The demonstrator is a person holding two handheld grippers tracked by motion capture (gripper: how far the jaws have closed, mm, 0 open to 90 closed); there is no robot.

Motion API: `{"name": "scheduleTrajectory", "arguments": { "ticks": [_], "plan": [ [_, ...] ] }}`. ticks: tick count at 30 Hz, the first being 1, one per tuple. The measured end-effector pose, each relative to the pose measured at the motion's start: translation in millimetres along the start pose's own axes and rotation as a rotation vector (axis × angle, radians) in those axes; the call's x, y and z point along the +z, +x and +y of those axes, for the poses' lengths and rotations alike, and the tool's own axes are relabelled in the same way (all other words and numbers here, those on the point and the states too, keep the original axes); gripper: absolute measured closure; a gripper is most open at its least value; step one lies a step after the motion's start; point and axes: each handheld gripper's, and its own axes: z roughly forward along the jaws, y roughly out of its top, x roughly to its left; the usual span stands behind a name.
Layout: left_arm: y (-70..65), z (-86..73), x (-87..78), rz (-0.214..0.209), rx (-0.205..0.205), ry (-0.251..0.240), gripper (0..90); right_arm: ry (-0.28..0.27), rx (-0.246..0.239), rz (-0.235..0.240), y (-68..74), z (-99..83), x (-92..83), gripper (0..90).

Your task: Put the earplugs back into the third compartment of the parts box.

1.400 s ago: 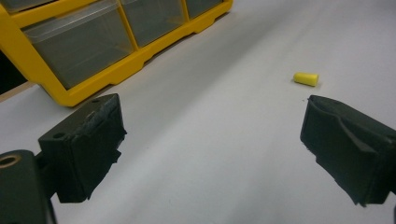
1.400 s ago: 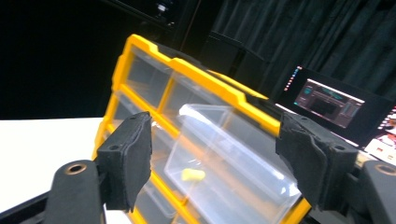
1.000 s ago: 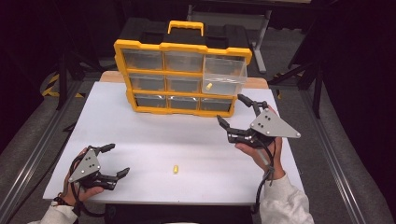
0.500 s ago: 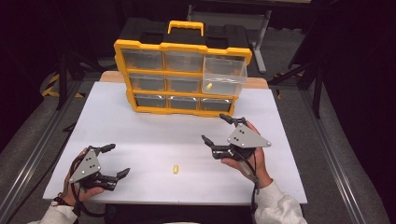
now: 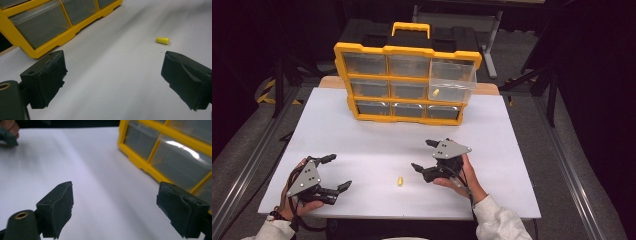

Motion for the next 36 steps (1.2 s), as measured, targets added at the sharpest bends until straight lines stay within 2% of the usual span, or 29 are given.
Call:
{"name": "scheduleTrajectory", "arguments": {
  "ticks": [4,11,12,15,19,22,26,32,36],
  "plan": [
    [0.1,-0.1,0.5,-0.003,0.002,0.004,7.1,0.048,-0.007,0.066,8.7,-3.5,14.7,15.5],
    [0.1,-1.6,-2.0,0.002,-0.005,-0.002,7.0,0.18,-0.06,0.211,29.3,-11.2,44.1,16.9],
    [0.2,-1.6,-2.5,0.001,-0.005,0.001,7.0,0.191,-0.067,0.222,31.2,-11.9,47.3,17.0],
    [-0.4,-1.7,-2.9,0.003,-0.004,0.003,7.0,0.214,-0.049,0.259,34.1,-13.2,55.1,17.8],
    [-0.7,-1.9,-2.9,0.006,-0.003,0.005,7.0,0.259,-0.065,0.286,36.9,-16.3,64.1,17.9],
    [-0.7,-1.9,-2.4,0.004,-0.005,0.005,7.1,0.277,-0.078,0.294,38.6,-16.0,66.3,28.5],
    [-1.2,-1.9,-2.4,0.002,-0.001,0.004,7.2,0.271,-0.047,0.322,34.4,-16.6,66.3,42.2],
    [-1.7,-2.1,-1.6,0.002,0.001,0.009,7.3,0.263,-0.034,0.317,29.9,-16.8,65.0,61.6],
    [-1.7,-2.1,-1.3,0.001,0.0,0.009,7.3,0.266,-0.081,0.322,33.0,-15.8,63.5,67.7]
  ]
}}
